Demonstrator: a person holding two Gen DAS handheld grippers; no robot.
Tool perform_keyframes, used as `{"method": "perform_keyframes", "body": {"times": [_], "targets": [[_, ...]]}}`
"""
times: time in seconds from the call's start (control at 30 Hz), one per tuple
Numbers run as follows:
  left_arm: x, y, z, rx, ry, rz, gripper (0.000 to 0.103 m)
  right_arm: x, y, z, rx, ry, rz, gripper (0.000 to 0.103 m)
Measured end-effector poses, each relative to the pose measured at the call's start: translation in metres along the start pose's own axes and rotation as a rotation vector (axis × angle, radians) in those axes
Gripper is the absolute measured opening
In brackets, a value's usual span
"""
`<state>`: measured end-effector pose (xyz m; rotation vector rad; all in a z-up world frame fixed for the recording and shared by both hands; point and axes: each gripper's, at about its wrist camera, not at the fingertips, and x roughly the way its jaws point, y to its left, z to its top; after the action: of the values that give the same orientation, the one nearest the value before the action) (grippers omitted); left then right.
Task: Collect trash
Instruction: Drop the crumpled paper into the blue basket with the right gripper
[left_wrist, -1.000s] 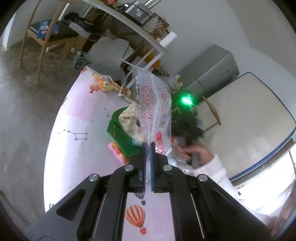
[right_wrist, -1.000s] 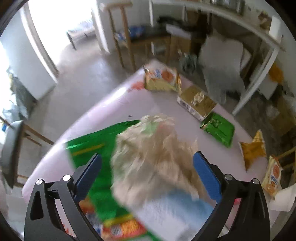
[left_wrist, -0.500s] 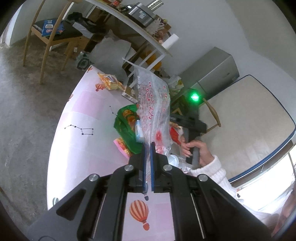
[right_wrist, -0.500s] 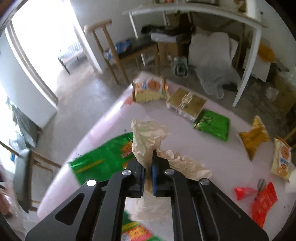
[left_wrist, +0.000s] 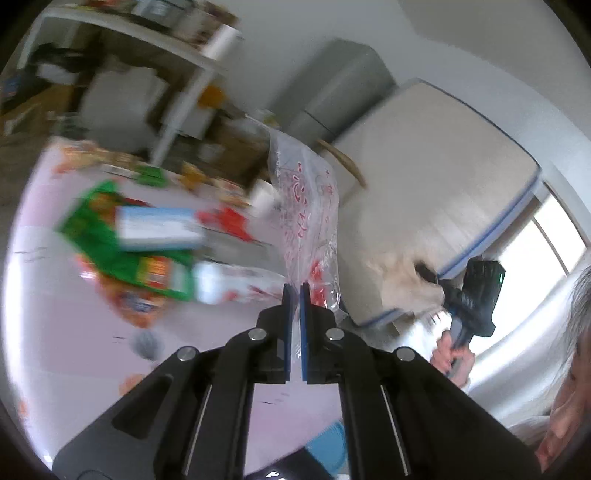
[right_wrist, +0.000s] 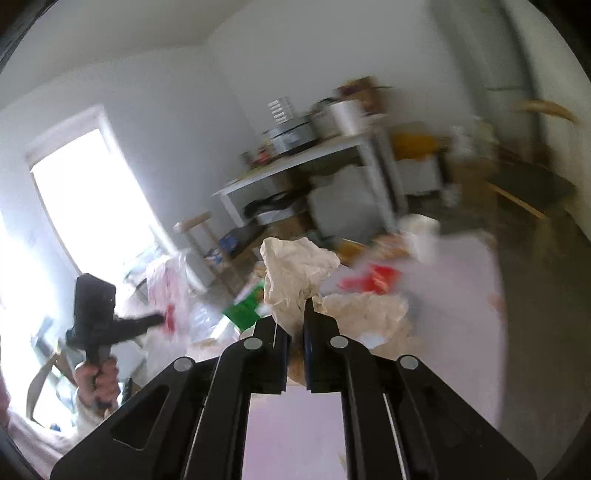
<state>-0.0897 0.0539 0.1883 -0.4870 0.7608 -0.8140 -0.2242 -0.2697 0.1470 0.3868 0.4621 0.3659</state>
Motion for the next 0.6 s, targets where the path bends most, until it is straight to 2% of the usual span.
{"method": "perform_keyframes", "body": {"times": [0.13,0.17,0.23,0.27,0.33,0.43,0.47,0.5,0.57,0.6], "targets": [[0.045,-0.052,-0.021,0.061,0.091,-0.09,0.002,-0.096,-0.044,-0.082,0.148,-0.006,-0.152,0.009],[0.056,-0.062,-0.026,0.07,0.112,-0.11,0.002,-0.115,-0.058,-0.114,0.213,0.009,-0.182,0.009],[0.077,-0.084,-0.042,0.094,0.15,-0.144,0.002,-0.131,-0.081,-0.163,0.327,0.053,-0.232,0.009],[0.089,-0.098,-0.05,0.104,0.175,-0.163,0.002,-0.135,-0.097,-0.2,0.399,0.093,-0.259,0.009],[0.111,-0.123,-0.063,0.129,0.228,-0.202,0.002,-0.134,-0.126,-0.257,0.521,0.152,-0.329,0.01],[0.134,-0.155,-0.077,0.184,0.281,-0.213,0.002,-0.115,-0.185,-0.361,0.735,0.227,-0.404,0.01],[0.139,-0.163,-0.08,0.197,0.293,-0.215,0.002,-0.107,-0.199,-0.384,0.782,0.249,-0.415,0.01],[0.144,-0.17,-0.084,0.208,0.31,-0.216,0.002,-0.094,-0.219,-0.415,0.842,0.303,-0.434,0.01],[0.152,-0.179,-0.091,0.221,0.334,-0.216,0.002,-0.06,-0.251,-0.463,0.941,0.455,-0.406,0.01],[0.154,-0.183,-0.094,0.228,0.347,-0.211,0.002,-0.05,-0.263,-0.482,0.996,0.488,-0.41,0.01]]}}
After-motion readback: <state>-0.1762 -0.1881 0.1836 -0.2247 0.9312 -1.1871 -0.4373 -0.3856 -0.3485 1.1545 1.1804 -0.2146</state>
